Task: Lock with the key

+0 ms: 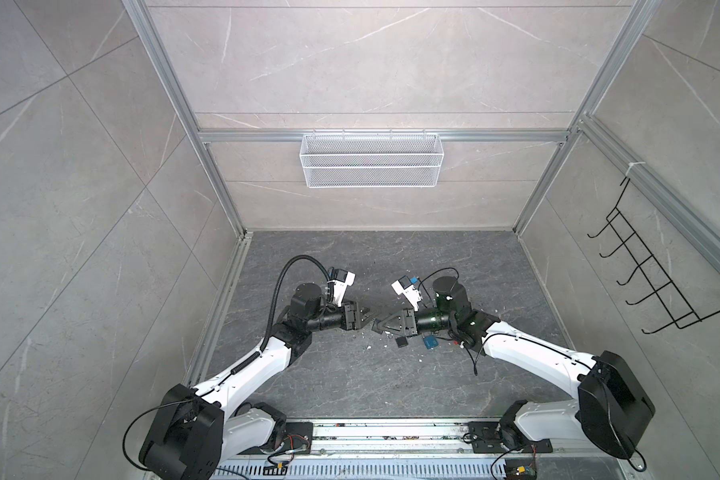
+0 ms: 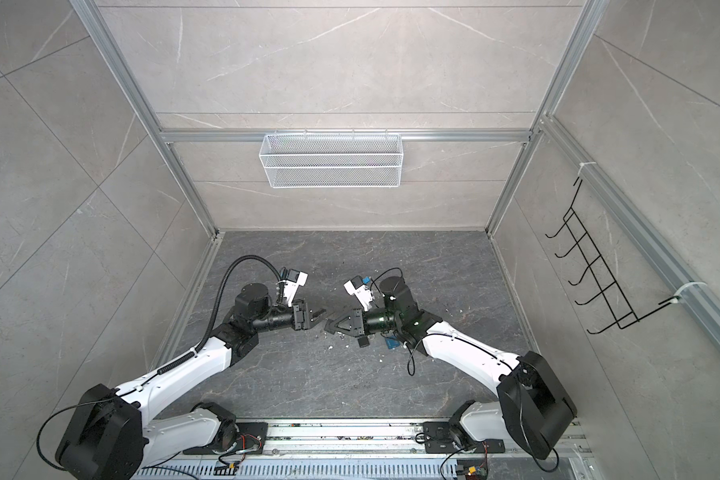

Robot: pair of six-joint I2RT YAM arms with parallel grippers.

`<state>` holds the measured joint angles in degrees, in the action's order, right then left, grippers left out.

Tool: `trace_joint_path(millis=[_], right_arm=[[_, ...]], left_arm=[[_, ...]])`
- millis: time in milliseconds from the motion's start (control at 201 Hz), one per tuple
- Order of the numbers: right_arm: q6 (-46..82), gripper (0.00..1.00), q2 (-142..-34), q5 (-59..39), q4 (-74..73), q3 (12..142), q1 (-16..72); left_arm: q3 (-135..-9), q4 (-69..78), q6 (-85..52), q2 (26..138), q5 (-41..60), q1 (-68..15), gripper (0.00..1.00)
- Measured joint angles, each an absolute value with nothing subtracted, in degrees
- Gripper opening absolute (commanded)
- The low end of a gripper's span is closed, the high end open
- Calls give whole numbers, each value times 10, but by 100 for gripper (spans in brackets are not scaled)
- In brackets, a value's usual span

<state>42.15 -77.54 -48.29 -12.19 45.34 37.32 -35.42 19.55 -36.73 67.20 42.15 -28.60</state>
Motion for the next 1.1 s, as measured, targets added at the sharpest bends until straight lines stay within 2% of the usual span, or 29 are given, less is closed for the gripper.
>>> trace_joint_path(millis=[567,1100], right_arm=[[442,0,-776,-492,-158,440,343],[494,0,-783,-509,-231,421,340]], left_arm=[[-325,263,-419,678,446,-286,49],[-295,327,-434,677,452,-286,54]])
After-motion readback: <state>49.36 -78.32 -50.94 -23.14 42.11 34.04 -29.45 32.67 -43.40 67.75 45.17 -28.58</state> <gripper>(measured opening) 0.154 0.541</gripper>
